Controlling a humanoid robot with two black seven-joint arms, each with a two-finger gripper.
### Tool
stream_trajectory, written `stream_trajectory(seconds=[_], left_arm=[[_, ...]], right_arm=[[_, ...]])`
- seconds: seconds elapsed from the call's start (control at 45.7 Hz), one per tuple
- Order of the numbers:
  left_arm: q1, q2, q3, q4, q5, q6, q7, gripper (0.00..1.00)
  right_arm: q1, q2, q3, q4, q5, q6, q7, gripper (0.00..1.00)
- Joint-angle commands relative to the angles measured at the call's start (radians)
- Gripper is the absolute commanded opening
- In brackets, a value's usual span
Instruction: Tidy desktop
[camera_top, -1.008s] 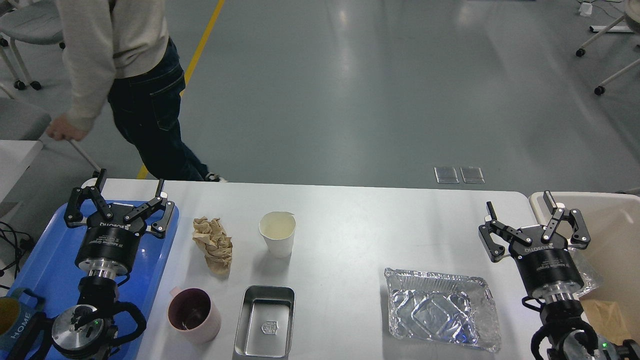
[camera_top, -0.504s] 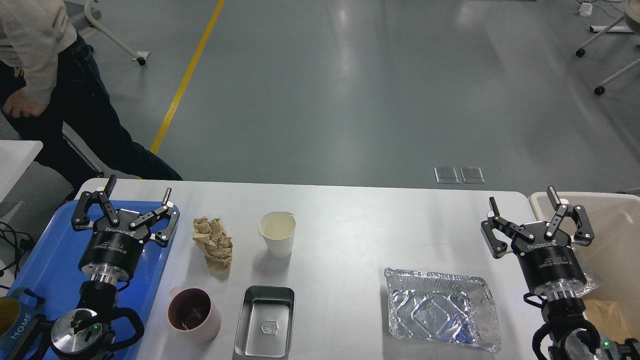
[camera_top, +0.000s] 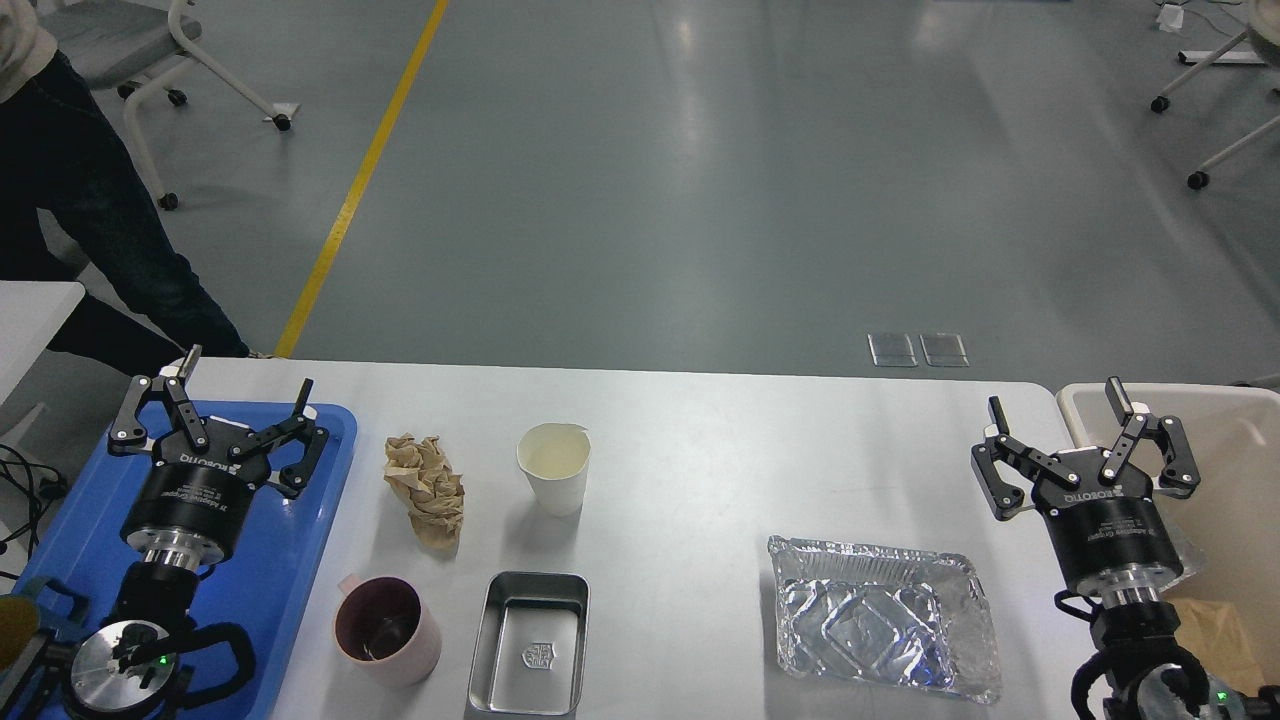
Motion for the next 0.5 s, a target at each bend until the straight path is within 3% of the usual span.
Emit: stream_trajectory(seconds=[0.0,0.175,0.35,0.482], left_arm=[[-0.005,-0.007,0.012,-0.014,0.097,0.013,0.001,0.96],[0.002,0.037,0.055,-0.073,0.213,0.046,0.001,0.96],[0.028,0.203,0.102,-0.126,0.330,0.218,0.000,0.96],[0.061,0.335,0.114,-0.135,0.330,0.218,-0.005,0.96]], right_arm=[[-0.003,0.000,0.001,0.000,0.000,0.000,0.000,1.00],[-0.001,0.000,0.001,0.000,-0.001,0.000,0.000,1.00],[-0.003,-0.005,0.000,-0.002,-0.020,0.000,0.000,1.00],[0.005,-0.006,0.000,-0.014,-0.050,0.000,-0.001,1.00]])
